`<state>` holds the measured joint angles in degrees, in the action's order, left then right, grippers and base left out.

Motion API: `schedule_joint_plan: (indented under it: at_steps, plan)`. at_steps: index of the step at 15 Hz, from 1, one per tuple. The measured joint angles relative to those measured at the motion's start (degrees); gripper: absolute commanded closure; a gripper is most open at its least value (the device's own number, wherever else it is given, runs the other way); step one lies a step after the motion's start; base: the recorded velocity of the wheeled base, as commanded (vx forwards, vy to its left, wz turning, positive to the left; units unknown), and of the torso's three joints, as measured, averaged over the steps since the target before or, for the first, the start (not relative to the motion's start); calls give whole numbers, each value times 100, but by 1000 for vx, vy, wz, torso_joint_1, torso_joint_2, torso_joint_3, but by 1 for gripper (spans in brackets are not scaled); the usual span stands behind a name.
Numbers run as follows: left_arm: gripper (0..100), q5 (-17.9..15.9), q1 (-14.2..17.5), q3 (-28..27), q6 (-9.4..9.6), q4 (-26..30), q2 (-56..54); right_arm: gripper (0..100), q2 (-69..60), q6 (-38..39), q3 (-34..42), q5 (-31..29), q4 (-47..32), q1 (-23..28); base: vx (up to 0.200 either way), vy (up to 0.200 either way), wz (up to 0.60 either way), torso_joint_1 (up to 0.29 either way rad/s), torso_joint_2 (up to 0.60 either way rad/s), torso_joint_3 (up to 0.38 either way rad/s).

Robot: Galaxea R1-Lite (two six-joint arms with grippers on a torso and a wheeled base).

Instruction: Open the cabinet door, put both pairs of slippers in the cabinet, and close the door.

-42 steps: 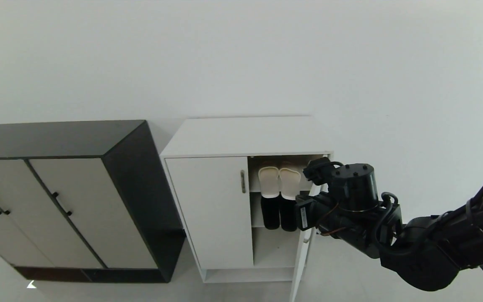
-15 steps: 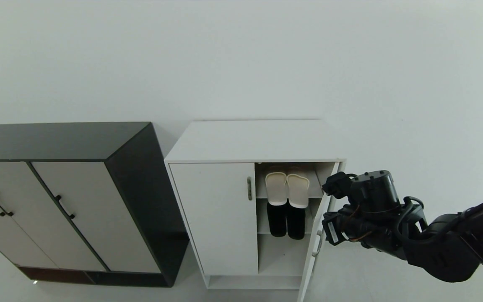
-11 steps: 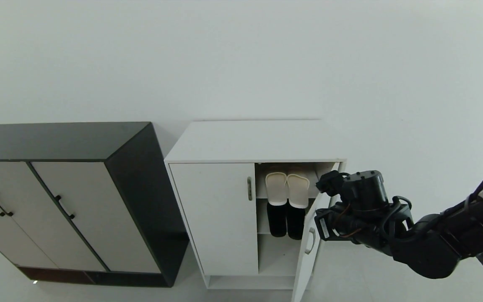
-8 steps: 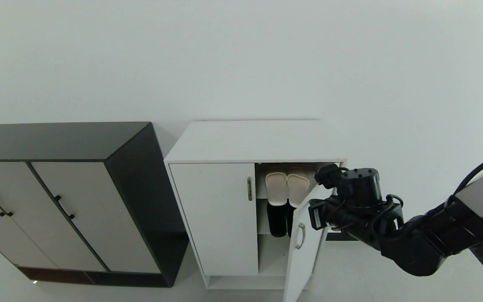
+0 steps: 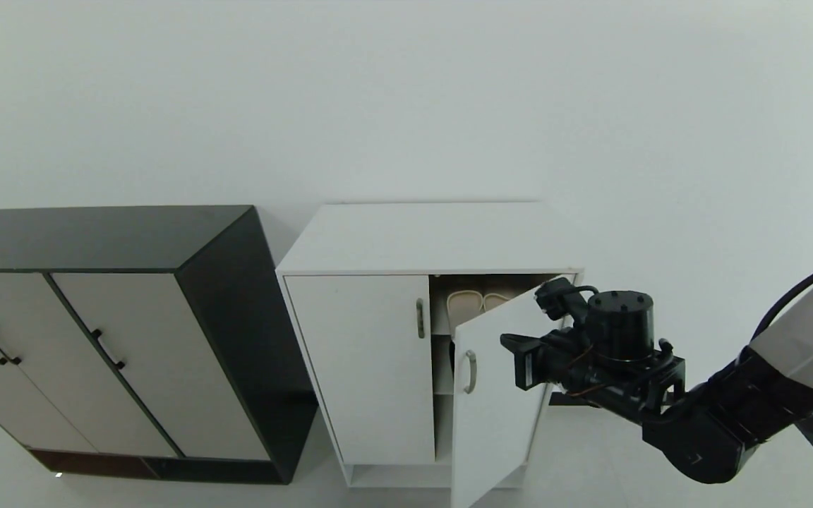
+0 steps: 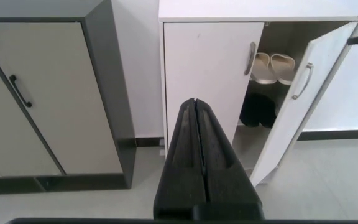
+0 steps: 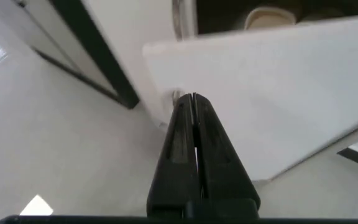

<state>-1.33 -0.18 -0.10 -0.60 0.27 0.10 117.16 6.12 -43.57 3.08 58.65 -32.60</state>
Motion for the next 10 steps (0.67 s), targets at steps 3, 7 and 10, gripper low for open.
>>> schedule_joint_plan:
  at_steps: [3, 7, 10]
  plan:
    - [100, 0, 5, 0, 2, -2, 0, 100, -88, -10, 330, 547, 28, 71, 200, 0, 0, -1, 1, -1]
    - [100, 0, 0, 0, 0, 2, 0, 100, -68, -11, 388, 584, 24, 77, 150, 0, 0, 2, 2, 2]
    - [100, 2, 0, 0, 0, 0, 0, 100, -2, -11, 347, 630, 28, 94, 0, 0, 0, 0, 0, 0]
